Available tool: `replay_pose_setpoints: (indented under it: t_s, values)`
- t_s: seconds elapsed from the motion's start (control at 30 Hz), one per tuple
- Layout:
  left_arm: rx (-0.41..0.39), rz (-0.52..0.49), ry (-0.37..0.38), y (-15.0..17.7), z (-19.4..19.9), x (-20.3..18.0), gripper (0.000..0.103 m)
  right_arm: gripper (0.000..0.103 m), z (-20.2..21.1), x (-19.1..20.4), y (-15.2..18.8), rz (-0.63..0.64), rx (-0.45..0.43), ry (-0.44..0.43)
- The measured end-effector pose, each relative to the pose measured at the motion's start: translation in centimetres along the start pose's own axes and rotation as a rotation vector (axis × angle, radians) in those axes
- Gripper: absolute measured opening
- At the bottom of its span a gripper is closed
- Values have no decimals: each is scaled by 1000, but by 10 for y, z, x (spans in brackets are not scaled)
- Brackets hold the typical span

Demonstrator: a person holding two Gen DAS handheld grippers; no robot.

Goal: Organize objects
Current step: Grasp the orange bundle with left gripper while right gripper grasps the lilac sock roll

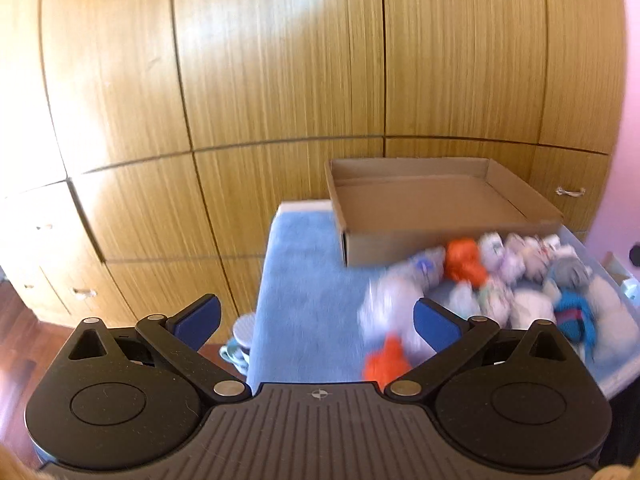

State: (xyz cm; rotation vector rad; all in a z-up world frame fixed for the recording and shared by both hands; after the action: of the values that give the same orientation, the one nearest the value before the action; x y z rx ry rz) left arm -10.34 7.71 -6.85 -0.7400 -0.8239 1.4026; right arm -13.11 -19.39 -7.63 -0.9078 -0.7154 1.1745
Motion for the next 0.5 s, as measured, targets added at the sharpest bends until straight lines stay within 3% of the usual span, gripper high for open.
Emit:
replay_pose_setpoints:
  t_s: [0.17,0.37,0.5]
  values:
    - [1,-43,89,30,11,-17,103,99,-3,-3,40,-15,42,10]
    - [45,-152,113,47,-12,-41,103,90,-11,-10,52,-75,75,9]
    - [91,-189,99,58,-29,-41,103,90,-16,-6,58,-64,90,9]
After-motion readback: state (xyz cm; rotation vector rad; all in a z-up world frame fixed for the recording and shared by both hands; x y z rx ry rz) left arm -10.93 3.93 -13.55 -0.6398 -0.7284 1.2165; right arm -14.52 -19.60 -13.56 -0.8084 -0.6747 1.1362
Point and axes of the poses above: each gripper's, at about its wrist camera, not at the fingertips, and z roughly against the way its jaws point, x to its left, y to its underside, the point moved 10 cm from there along -z, roughly the way its jaws point, and after that the axes turned 2 degrees about -x, right-handed, at the moved point
